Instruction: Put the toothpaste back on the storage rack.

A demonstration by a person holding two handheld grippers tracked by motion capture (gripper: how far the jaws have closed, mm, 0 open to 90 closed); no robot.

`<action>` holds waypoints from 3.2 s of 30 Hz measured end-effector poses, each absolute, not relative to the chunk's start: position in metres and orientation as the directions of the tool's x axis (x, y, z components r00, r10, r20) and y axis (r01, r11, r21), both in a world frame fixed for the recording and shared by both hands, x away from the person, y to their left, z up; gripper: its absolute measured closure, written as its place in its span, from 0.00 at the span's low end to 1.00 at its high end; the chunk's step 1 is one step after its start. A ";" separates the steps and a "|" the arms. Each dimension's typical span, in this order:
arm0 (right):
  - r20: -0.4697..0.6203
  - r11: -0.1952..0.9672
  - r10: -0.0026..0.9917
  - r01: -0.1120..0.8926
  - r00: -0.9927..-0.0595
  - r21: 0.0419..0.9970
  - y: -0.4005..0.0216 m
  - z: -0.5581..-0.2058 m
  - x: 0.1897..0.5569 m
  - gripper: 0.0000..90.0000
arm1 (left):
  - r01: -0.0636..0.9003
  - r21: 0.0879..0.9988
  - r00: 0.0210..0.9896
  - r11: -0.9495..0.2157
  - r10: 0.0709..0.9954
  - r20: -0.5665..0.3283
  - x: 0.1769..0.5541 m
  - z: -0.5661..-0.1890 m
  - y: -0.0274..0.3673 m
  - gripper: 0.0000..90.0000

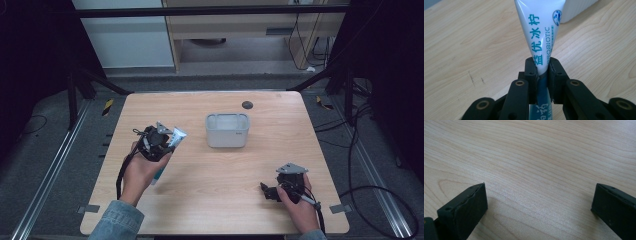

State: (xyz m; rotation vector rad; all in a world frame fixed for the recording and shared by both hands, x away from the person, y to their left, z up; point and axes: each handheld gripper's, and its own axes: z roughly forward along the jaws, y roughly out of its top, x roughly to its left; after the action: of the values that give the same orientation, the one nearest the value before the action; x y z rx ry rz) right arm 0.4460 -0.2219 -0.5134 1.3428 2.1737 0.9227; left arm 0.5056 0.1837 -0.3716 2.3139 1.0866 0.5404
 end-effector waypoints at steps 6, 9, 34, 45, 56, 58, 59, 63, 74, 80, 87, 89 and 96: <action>-0.009 0.313 0.896 0.615 -0.444 0.724 -0.222 -0.513 0.446 0.00 | 0.573 0.648 0.594 -0.501 0.799 0.093 0.509 -0.363 0.183 0.88; -0.010 0.313 0.896 0.615 -0.445 0.723 -0.222 -0.513 0.446 0.00 | 0.566 0.653 0.597 -0.503 0.797 0.096 0.510 -0.361 0.181 0.88; -0.003 0.312 0.894 0.617 -0.448 0.722 -0.220 -0.513 0.450 0.00 | 0.439 0.758 0.660 -0.483 0.746 0.093 0.530 -0.318 0.153 0.88; -0.004 0.311 0.895 0.618 -0.446 0.722 -0.220 -0.513 0.451 0.00 | 0.392 0.783 0.682 -0.483 0.724 0.105 0.541 -0.304 0.148 0.88; 0.006 0.289 0.907 0.632 -0.421 0.719 -0.218 -0.512 0.452 0.00 | 0.367 0.816 0.696 -0.446 0.714 0.077 0.546 -0.292 0.132 0.88; 0.007 0.288 0.907 0.631 -0.422 0.720 -0.217 -0.512 0.453 0.00 | 0.367 0.817 0.689 -0.445 0.720 0.084 0.547 -0.289 0.125 0.88; 0.007 0.288 0.907 0.631 -0.422 0.720 -0.217 -0.512 0.453 0.00 | 0.367 0.817 0.689 -0.445 0.720 0.084 0.547 -0.289 0.125 0.88; 0.006 0.289 0.907 0.631 -0.422 0.720 -0.218 -0.512 0.453 0.00 | 0.376 0.828 0.665 -0.416 0.743 0.071 0.549 -0.285 0.119 0.88; -0.003 0.295 0.906 0.626 -0.423 0.722 -0.218 -0.513 0.454 0.00 | 0.380 0.848 0.611 -0.369 0.788 0.069 0.547 -0.284 0.101 0.88; -0.003 0.295 0.906 0.626 -0.423 0.722 -0.218 -0.513 0.454 0.00 | 0.369 0.851 0.619 -0.374 0.782 0.074 0.547 -0.284 0.092 0.88; -0.005 0.297 0.905 0.625 -0.425 0.722 -0.218 -0.513 0.454 0.00 | 0.349 0.849 0.646 -0.397 0.758 0.089 0.552 -0.285 0.075 0.88; -0.005 0.298 0.905 0.625 -0.425 0.722 -0.218 -0.513 0.454 0.00 | 0.348 0.850 0.648 -0.395 0.757 0.087 0.555 -0.284 0.072 0.88; -0.011 0.305 0.903 0.623 -0.429 0.720 -0.218 -0.513 0.454 0.00 | 0.337 0.860 0.649 -0.382 0.756 0.082 0.561 -0.279 0.063 0.88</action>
State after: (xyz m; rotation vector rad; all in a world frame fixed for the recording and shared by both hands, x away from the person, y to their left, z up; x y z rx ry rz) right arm 0.4538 -0.2182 -0.5131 1.3597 2.1616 0.9107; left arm 0.5613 0.0632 -0.2795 1.9798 0.8538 0.5970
